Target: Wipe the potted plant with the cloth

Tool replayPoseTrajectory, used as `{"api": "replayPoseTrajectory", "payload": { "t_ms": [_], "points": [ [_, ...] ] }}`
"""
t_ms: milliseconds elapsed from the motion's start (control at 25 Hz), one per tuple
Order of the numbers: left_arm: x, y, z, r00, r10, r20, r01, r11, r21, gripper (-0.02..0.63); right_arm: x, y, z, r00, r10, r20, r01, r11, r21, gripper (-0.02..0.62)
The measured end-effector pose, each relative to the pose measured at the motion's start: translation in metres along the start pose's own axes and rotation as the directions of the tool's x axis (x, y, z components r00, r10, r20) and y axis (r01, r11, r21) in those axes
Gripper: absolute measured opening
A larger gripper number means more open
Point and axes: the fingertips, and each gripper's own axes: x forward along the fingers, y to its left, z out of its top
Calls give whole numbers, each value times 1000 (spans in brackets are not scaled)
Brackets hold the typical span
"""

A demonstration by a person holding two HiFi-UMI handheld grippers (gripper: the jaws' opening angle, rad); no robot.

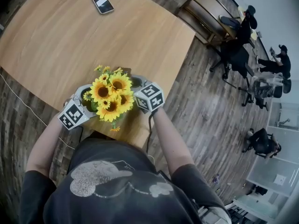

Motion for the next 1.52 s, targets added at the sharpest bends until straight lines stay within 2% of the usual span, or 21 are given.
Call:
{"api": "replayPoseTrajectory", "payload": {
  "t_ms": [320,480,640,920,1120,1320,1520],
  "points": [
    [-15,18,-7,991,133,-1,-133,987,-94,502,-16,14,-14,998,64,-25,-64,998,-12,49],
    [-27,26,-8,976,216,3,-213,965,-156,476,-19,27,-21,995,92,-37,-93,995,-29,49],
    [-34,26,-11,964,267,5,-258,934,-245,454,-26,41,-26,994,106,-34,-106,994,-24,49],
    [-36,23,-13,943,333,8,-318,908,-272,446,-36,59,-40,992,123,-22,-123,992,-8,49],
    [-46,10,-15,921,389,23,-367,884,-291,497,-37,73,-46,991,135,-20,-135,991,-13,49],
    [-40,-15,-22,909,418,4,-403,879,-255,529,-38,86,-49,986,165,-19,-166,986,-19,49],
    [-33,-28,-9,881,474,12,-452,846,-283,551,-41,107,-58,975,222,-34,-223,974,-37,49]
  ]
}}
